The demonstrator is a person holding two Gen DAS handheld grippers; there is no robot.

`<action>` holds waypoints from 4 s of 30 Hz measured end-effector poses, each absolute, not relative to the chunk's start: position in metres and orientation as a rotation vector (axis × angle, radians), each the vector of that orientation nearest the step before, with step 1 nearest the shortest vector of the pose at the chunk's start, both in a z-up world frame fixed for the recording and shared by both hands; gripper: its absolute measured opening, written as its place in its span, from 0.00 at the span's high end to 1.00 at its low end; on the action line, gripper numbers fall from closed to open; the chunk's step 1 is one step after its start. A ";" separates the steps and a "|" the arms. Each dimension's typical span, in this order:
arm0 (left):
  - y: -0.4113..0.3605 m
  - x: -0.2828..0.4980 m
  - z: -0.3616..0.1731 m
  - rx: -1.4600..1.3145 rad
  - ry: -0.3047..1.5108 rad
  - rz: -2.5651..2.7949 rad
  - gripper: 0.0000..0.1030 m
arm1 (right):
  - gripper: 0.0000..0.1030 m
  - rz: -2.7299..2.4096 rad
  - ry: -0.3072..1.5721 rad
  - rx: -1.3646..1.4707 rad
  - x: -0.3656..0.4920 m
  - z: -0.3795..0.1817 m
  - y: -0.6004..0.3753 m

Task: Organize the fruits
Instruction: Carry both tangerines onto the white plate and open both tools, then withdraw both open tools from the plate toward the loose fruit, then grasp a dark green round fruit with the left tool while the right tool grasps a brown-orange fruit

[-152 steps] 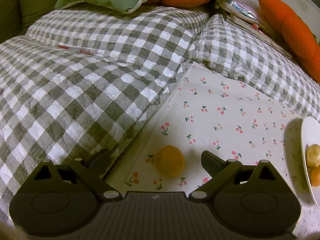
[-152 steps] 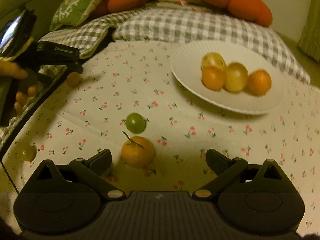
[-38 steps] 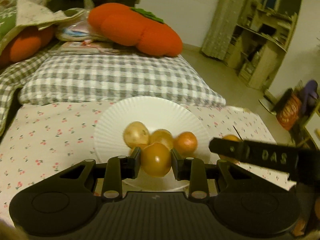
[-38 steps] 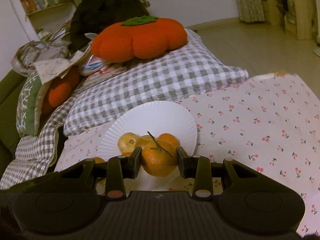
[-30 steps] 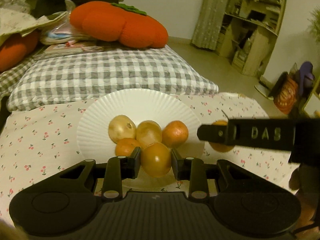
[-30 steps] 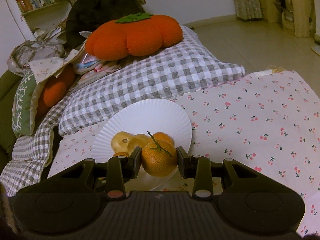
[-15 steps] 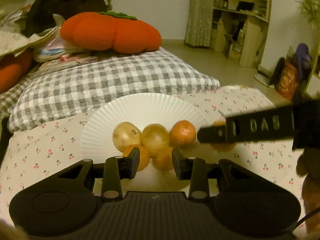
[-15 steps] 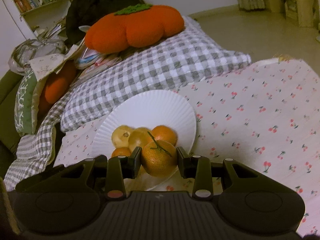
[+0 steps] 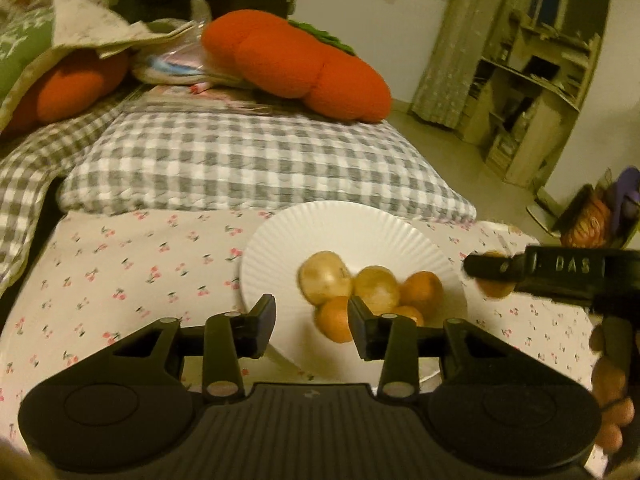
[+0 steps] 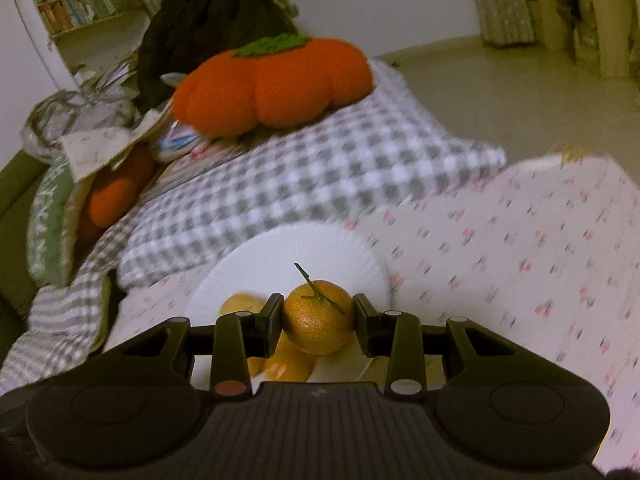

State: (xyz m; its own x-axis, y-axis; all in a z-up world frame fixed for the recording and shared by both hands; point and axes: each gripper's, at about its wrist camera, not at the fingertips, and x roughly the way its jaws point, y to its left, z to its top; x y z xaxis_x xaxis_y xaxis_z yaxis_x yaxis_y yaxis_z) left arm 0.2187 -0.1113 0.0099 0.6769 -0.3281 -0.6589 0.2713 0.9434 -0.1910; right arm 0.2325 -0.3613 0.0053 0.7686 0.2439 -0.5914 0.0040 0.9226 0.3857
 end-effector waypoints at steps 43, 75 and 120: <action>-0.047 0.190 0.027 -0.181 0.834 -0.207 0.33 | 0.07 0.268 0.669 0.113 0.195 0.032 -0.311; 0.063 0.127 0.010 -0.348 0.965 -0.068 0.10 | 0.00 0.481 0.816 0.036 0.102 0.001 -0.238; 0.072 0.083 -0.031 -0.397 1.064 0.039 0.87 | 0.70 0.535 0.862 -0.276 0.098 -0.052 -0.192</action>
State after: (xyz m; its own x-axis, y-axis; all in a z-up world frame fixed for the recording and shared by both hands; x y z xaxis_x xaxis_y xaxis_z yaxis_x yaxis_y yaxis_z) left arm 0.0834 0.0725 -0.0305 0.4917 -0.1587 -0.8562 -0.2202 0.9286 -0.2987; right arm 0.0982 -0.1921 -0.0518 0.5313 0.3332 -0.7789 -0.5501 0.8349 -0.0180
